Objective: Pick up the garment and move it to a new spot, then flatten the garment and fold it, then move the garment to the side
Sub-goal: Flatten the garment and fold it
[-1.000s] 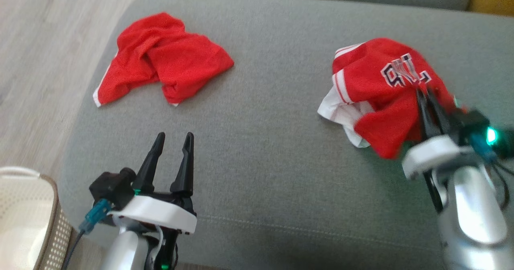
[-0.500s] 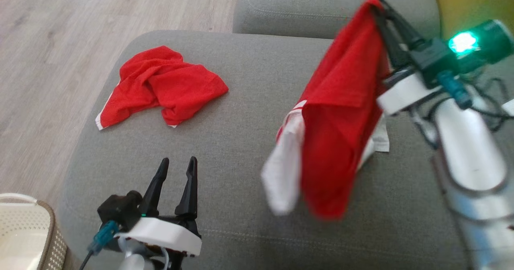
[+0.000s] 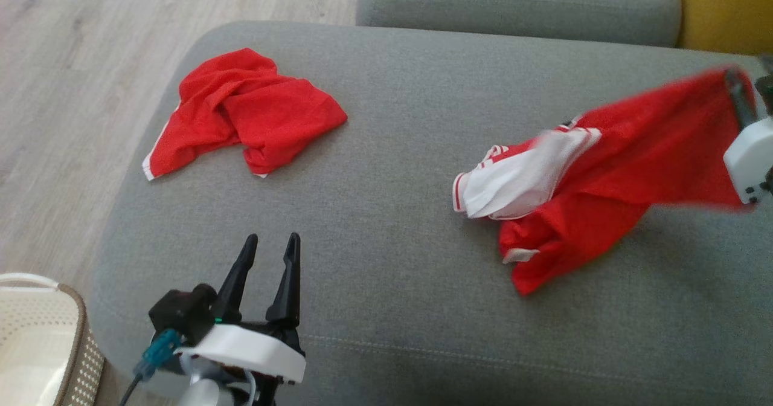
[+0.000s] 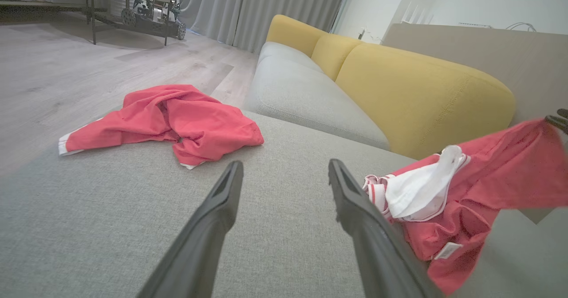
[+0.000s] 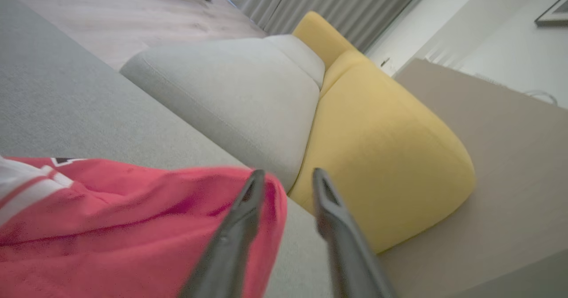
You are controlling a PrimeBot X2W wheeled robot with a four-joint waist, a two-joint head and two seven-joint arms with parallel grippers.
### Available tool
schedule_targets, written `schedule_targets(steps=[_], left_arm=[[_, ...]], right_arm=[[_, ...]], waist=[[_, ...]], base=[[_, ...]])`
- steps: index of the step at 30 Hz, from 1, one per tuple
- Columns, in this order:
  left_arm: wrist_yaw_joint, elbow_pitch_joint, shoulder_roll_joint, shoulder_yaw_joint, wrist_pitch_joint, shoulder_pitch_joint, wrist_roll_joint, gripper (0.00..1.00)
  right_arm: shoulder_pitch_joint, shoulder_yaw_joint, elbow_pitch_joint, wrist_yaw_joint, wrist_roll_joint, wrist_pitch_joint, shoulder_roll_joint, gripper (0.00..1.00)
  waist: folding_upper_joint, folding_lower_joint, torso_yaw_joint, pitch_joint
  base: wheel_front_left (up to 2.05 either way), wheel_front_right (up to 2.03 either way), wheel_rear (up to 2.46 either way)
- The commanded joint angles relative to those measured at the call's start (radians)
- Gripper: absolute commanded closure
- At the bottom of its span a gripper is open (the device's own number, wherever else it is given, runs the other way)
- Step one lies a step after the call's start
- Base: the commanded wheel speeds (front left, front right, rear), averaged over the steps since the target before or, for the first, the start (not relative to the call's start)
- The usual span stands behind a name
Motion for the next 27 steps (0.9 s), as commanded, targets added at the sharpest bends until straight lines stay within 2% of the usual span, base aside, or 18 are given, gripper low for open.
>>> schedule_targets(steps=[1, 5, 8, 13, 17, 20, 24, 27], left_arm=[[-0.001, -0.033, 0.0, 0.029, -0.012, -0.059, -0.01, 0.0], [-0.002, -0.029, 0.0, 0.03, -0.012, -0.065, -0.011, 0.0], [-0.004, -0.028, 0.0, 0.032, -0.012, -0.07, -0.009, 0.0], [-0.004, -0.032, 0.0, 0.034, -0.012, -0.071, -0.01, 0.0], [-0.002, -0.036, 0.0, 0.031, -0.012, -0.067, -0.017, 0.0], [0.0, -0.035, 0.0, 0.029, -0.012, -0.063, -0.021, 0.0], [-0.001, -0.035, 0.0, 0.033, -0.012, -0.059, -0.024, 0.0], [-0.008, -0.03, 0.0, 0.033, -0.012, -0.067, -0.017, 0.0]], right_arm=[[-0.005, -0.004, -0.027, 0.0, 0.007, 0.008, 0.002, 0.0], [0.035, -0.038, -0.029, 0.0, 0.005, 0.025, 0.061, 0.0], [0.067, -0.061, -0.073, 0.0, 0.016, -0.005, 0.132, 0.0], [0.148, -0.119, -0.222, 0.0, 0.061, -0.092, 0.278, 0.0], [0.29, -0.138, -0.363, 0.0, 0.106, -0.144, 0.392, 0.0], [0.421, -0.131, -0.452, 0.0, 0.133, -0.165, 0.417, 0.0], [0.514, -0.107, -0.496, 0.0, 0.283, -0.183, 0.42, 0.0], [0.563, -0.044, -0.504, 0.0, 0.288, -0.19, 0.42, 0.0]], waist=[[-0.0001, 0.0, -0.008, 0.007], [-0.0001, 0.0, -0.033, 0.018], [-0.0001, 0.0, -0.058, 0.018], [-0.0001, 0.0, -0.112, 0.008], [-0.0001, 0.0, -0.157, 0.003], [-0.0001, 0.0, -0.189, -0.001], [-0.0001, 0.0, -0.224, 0.003], [-0.0001, 0.0, -0.255, 0.011]], base=[[0.0, 0.0, 0.0], [0.0, 0.0, 0.0], [0.0, 0.0, 0.0], [0.0, 0.0, 0.0], [0.0, 0.0, 0.0], [0.0, 0.0, 0.0], [0.0, 0.0, 0.0], [0.0, 0.0, 0.0]])
